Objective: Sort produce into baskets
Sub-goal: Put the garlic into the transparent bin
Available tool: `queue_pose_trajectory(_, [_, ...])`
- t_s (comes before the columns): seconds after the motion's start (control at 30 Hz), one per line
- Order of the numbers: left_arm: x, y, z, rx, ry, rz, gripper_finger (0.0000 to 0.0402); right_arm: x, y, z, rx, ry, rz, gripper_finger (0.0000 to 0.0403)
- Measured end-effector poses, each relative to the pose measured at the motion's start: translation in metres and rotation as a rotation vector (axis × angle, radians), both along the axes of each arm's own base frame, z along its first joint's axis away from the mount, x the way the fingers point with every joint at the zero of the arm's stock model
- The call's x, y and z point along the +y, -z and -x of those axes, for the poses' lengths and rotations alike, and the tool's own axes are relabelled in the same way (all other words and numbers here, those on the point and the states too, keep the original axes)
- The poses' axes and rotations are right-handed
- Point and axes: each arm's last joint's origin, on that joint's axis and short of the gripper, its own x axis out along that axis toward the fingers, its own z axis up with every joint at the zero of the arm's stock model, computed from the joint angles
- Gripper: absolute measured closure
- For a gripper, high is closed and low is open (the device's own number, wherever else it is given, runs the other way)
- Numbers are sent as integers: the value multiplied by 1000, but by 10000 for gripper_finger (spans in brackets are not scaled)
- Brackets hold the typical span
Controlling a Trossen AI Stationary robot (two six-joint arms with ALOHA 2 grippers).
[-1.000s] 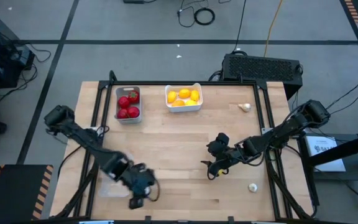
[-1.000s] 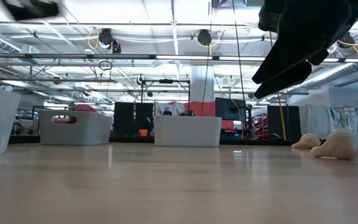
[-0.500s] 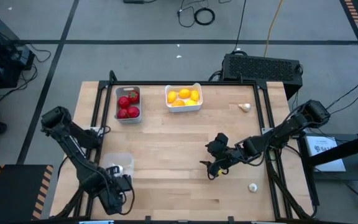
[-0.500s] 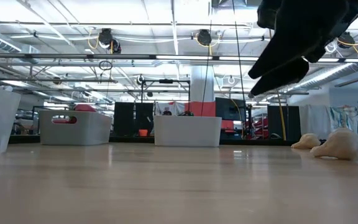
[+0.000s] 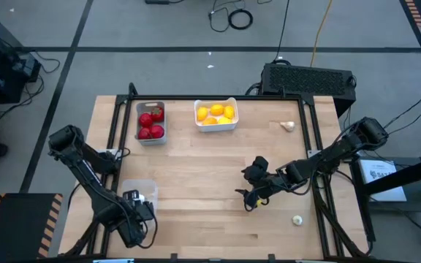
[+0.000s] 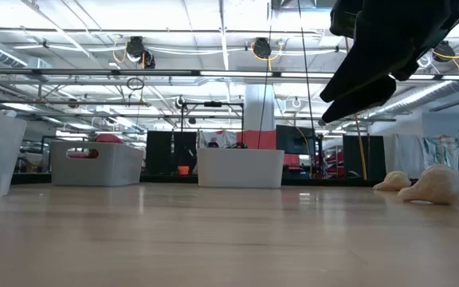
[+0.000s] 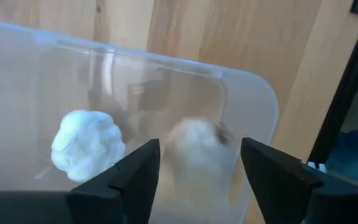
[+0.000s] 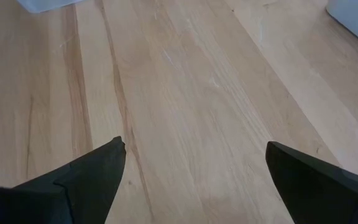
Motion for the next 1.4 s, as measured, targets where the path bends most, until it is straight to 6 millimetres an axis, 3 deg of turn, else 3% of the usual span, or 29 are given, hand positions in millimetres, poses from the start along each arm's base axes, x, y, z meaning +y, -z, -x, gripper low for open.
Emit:
queue_pose_trajectory(0.33, [6,0,-8,37,-34,32,156,1,0,0,-3,30,-63,28])
queue_pose_trajectory(0.6, [17,-6,-26,-40,-31,19,156,7,3,6,149,-201,-276,28])
queue_pose_trajectory(0.93, [16,-15,-56,-342,62,20,155,-7,-12,20,512,-33,-327,28])
queue_pose_trajectory(1.17, [21,-25,-83,-600,194,-54,155,-18,-41,4,409,34,-283,28])
queue_pose_trajectory(1.4, [33,-35,-110,-809,287,-117,155,-24,-45,9,472,93,-228,28])
